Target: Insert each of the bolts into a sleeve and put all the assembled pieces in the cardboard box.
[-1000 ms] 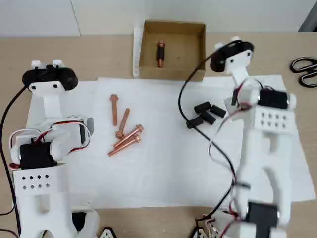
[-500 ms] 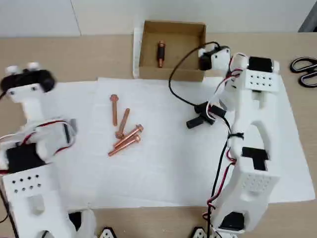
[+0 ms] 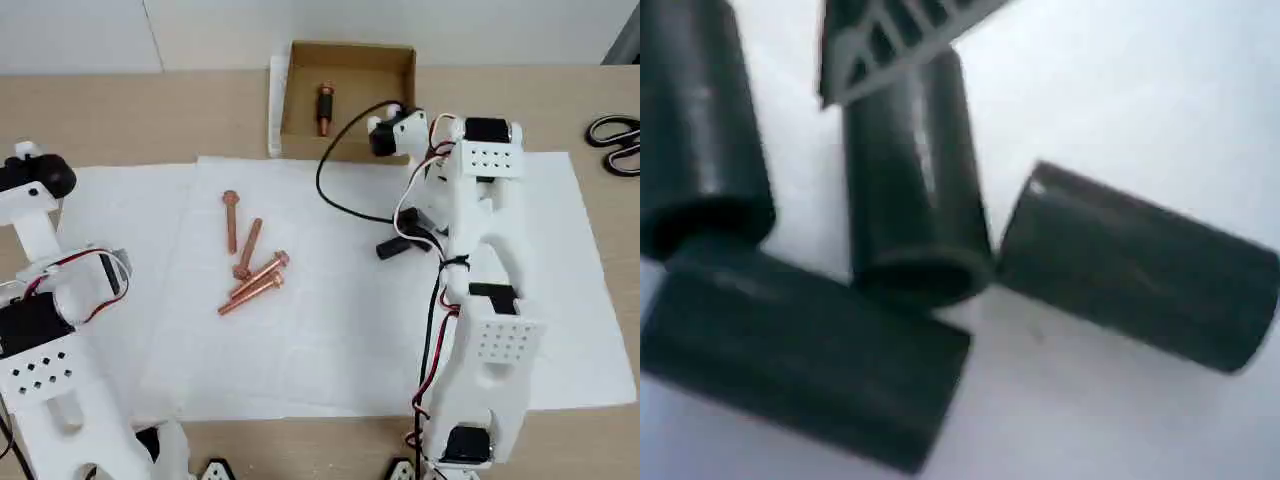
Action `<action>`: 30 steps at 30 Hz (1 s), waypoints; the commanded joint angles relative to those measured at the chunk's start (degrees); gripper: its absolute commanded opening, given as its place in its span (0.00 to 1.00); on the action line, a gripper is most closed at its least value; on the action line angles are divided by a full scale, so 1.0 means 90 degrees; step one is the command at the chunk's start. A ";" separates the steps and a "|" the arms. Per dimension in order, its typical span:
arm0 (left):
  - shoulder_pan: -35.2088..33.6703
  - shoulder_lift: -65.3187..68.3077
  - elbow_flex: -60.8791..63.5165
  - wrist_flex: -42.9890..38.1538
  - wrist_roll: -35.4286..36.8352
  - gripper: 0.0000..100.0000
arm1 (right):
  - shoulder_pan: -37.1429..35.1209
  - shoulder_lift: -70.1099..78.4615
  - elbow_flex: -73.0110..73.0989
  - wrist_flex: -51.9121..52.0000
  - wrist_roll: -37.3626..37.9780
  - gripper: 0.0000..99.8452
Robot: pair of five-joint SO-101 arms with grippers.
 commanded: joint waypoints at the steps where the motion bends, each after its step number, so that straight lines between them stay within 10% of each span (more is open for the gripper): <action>1: 0.0000 -0.0088 0.0005 -0.0205 -0.0029 0.18 | 0.0015 0.0044 -0.0332 -0.0239 0.0059 0.13; 30: 0.0010 -0.0088 0.0005 -0.0215 -0.0029 0.18 | 0.0562 0.1255 -0.0352 -0.0777 -0.0225 0.01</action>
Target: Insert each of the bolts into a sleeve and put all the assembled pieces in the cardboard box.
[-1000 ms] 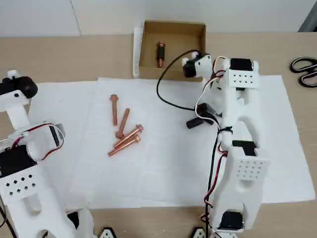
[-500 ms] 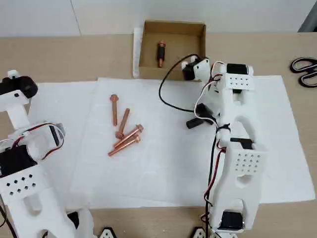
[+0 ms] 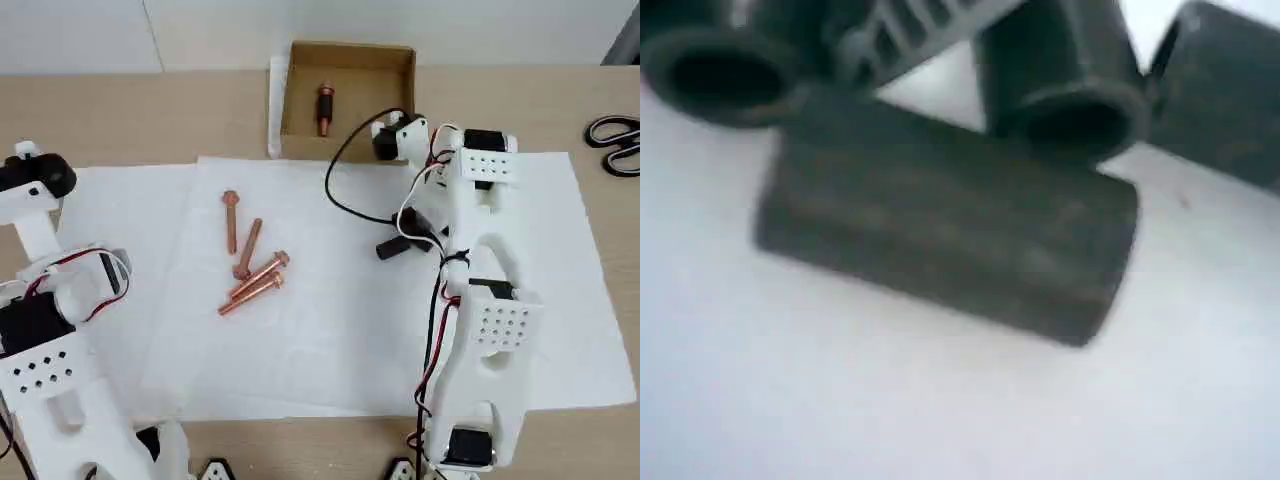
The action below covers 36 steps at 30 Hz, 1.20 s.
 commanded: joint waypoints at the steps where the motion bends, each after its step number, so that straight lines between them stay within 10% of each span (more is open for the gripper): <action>1: 0.0010 -0.0088 -0.0024 -0.0137 -0.0029 0.18 | 0.0317 -0.0073 -0.0010 0.0005 -0.0322 0.00; 18: 0.0010 -0.0088 -0.0063 -0.0137 -0.0039 0.18 | 0.0278 -0.2701 0.0088 0.2027 -0.2208 0.00; 36: 0.0010 -0.0088 -0.0015 -0.0098 -0.0059 0.18 | -0.0132 -0.1509 0.1485 0.1333 -0.3399 0.13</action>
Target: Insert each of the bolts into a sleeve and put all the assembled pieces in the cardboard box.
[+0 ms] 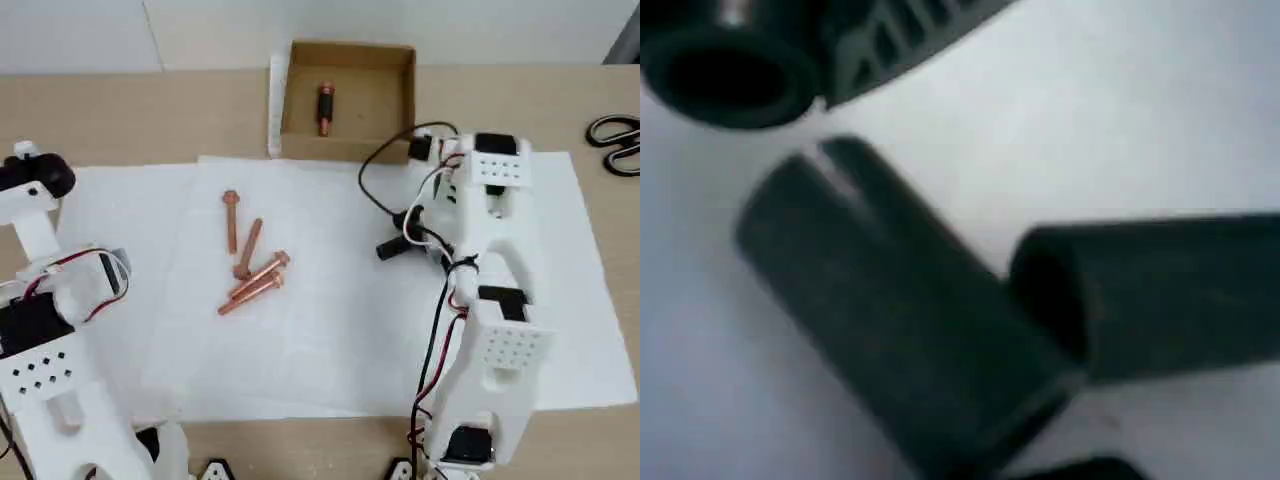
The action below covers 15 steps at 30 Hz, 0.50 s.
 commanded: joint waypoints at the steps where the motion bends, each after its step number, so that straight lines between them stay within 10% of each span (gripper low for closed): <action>1: 0.0010 -0.0088 -0.0015 -0.0098 -0.0049 0.18 | -0.0171 0.0015 0.0000 -0.0054 -0.0068 0.13; 15: 0.0010 -0.0088 -0.0015 -0.0117 -0.0049 0.18 | -0.0249 0.0210 0.0059 -0.0230 -0.0078 0.13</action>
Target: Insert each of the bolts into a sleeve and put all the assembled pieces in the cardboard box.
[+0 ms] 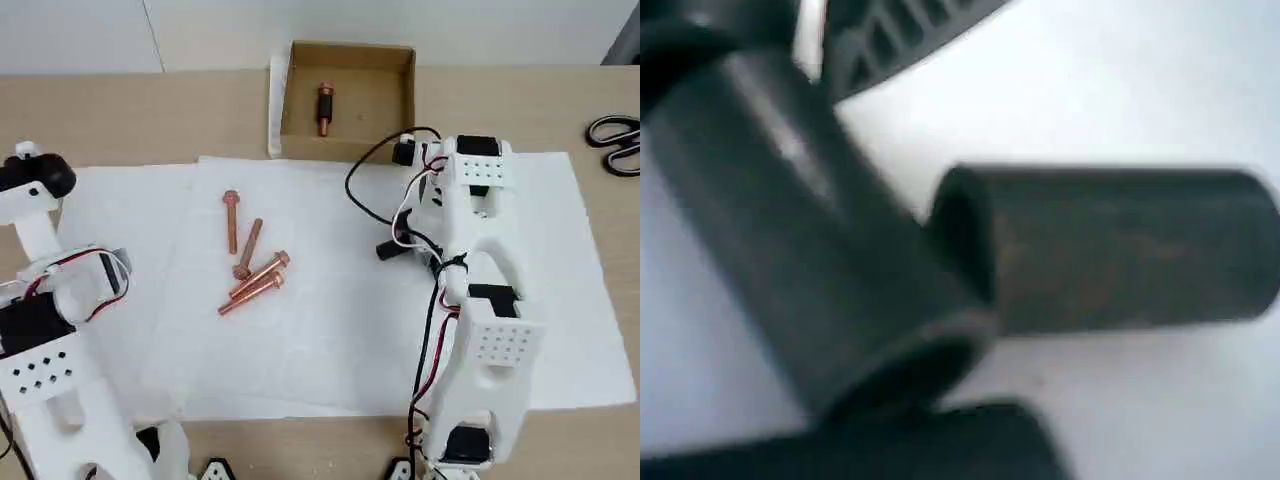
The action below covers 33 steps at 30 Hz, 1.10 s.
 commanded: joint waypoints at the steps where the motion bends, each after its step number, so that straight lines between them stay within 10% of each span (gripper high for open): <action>1: 0.0010 -0.0088 -0.0015 -0.0117 -0.0049 0.18 | -0.0005 0.0112 0.0000 -0.0073 -0.0059 0.13; 12: 0.0088 -0.0049 -0.0015 -0.0127 -0.0059 0.18 | -0.0015 0.0396 -0.0010 -0.0151 -0.0059 0.06; 22: 0.1709 0.0107 -0.0796 0.0274 -0.0186 0.18 | -0.0005 -0.0493 -0.0410 0.0737 0.0010 0.00; 33: 0.2842 0.4571 -0.4264 0.1162 0.0000 0.18 | -0.0005 -0.2593 0.0293 0.0777 0.0010 0.00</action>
